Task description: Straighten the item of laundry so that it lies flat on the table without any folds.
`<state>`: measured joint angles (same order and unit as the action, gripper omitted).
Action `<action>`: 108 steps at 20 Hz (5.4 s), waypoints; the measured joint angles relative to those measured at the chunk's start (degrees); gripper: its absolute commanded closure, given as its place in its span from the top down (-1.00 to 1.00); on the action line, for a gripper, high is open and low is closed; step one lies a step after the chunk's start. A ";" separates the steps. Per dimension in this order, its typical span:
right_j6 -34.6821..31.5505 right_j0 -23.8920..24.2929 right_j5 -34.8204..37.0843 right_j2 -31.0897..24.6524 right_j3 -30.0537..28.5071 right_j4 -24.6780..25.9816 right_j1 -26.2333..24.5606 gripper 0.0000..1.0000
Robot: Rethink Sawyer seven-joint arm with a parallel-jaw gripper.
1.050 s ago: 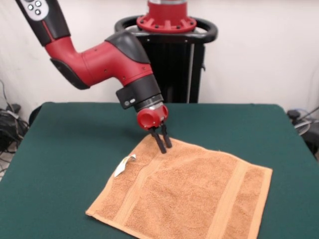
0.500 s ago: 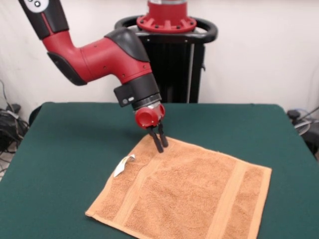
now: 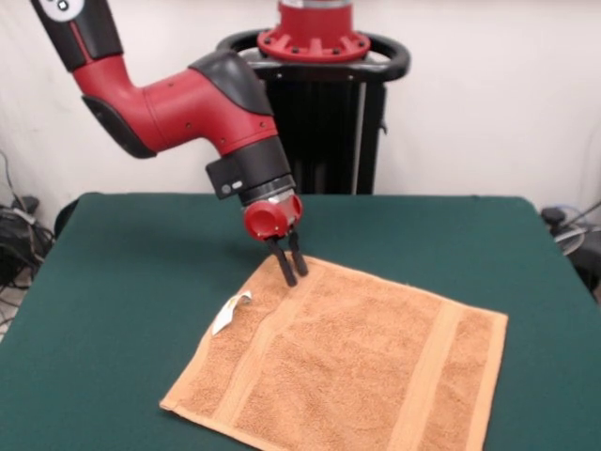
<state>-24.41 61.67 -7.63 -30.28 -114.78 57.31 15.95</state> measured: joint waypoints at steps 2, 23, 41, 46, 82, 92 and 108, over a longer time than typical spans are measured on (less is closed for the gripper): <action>0.00 0.25 0.21 -0.02 -0.06 -0.01 0.01 1.00; 0.00 3.13 5.54 -2.30 -0.29 -0.01 0.02 1.00; 1.40 6.02 12.09 -5.55 -0.28 -0.04 -0.83 1.00; 2.08 6.38 12.23 -5.78 -0.31 -0.02 -1.04 1.00; 16.17 9.81 18.10 -7.53 -1.27 -0.04 -1.04 1.00; 19.72 9.81 21.25 -8.77 -0.94 -0.08 -1.02 1.00; 29.45 8.87 23.21 -8.86 -0.81 -1.05 -0.51 1.00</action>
<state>5.04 70.54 15.57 -39.15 -115.59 56.26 15.44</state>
